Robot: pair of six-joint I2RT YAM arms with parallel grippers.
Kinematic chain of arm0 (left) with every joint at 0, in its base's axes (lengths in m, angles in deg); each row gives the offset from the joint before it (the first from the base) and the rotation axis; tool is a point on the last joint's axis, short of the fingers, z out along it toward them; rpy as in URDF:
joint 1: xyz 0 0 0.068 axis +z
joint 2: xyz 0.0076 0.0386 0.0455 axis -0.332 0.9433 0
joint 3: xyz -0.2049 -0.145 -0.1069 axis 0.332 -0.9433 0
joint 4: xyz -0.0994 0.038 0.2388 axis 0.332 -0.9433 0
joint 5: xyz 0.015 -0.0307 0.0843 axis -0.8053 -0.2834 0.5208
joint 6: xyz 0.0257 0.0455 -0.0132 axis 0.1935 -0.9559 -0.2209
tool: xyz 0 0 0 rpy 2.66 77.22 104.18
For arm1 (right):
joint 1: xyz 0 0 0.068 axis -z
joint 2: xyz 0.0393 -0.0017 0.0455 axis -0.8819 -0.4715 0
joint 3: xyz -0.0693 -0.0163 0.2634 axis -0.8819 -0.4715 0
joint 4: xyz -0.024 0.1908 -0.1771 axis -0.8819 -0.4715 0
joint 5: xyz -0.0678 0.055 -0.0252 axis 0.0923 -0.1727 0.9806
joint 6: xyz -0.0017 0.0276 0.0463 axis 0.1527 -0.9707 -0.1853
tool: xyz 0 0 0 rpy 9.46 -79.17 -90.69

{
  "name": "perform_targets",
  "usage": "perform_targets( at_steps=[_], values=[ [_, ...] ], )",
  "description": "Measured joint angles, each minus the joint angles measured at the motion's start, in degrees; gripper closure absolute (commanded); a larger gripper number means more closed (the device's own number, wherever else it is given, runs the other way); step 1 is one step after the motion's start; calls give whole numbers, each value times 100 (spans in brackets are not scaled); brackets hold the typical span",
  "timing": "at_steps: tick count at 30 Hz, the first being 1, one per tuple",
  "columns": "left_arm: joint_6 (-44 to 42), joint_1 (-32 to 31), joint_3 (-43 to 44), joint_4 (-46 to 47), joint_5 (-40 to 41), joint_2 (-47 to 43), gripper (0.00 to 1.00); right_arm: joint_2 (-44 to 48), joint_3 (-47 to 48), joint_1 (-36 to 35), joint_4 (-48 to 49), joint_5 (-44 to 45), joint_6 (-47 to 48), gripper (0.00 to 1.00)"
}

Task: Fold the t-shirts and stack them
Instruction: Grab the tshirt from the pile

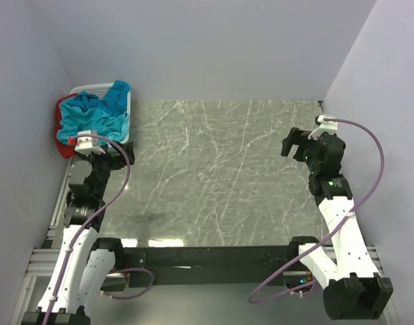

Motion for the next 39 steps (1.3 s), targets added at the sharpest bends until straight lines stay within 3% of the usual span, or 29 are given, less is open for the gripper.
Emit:
perform_targets(
  at_steps=[7, 10, 13, 17, 23, 27, 31, 35, 39],
  values=[
    [22, -4, 35, -70, -210, 310, 1, 396, -168, 0, 114, -302, 212, 0],
    [138, -2, 81, -79, -234, 372, 1, 592, -302, -13, 125, -1064, 595, 0],
    [293, 79, 295, -184, -326, 614, 3, 581, -251, -144, 55, -2411, 1235, 0],
    [835, 920, 1014, -214, -975, 1488, 7, 138, -90, -240, -267, -3589, 1864, 0],
    [1821, 1847, 1993, -199, -1486, 3174, 10, -664, 105, -240, -1019, -3687, 2168, 0],
    [2107, 1947, 3071, -769, -1174, 4463, 17, -651, 114, -240, -1202, -3679, 2188, 1],
    [2168, 1945, 4616, -1624, -420, 5722, 34, -385, 114, -243, -1198, -3657, 2190, 1],
    [2111, 1947, 5761, -2236, 256, 6612, 39, -236, 114, -254, -1200, -3657, 2192, 1],
    [2107, 1937, 6961, -2986, 968, 7552, 39, -236, 114, -269, -1202, -3626, 2194, 1]
  ],
)
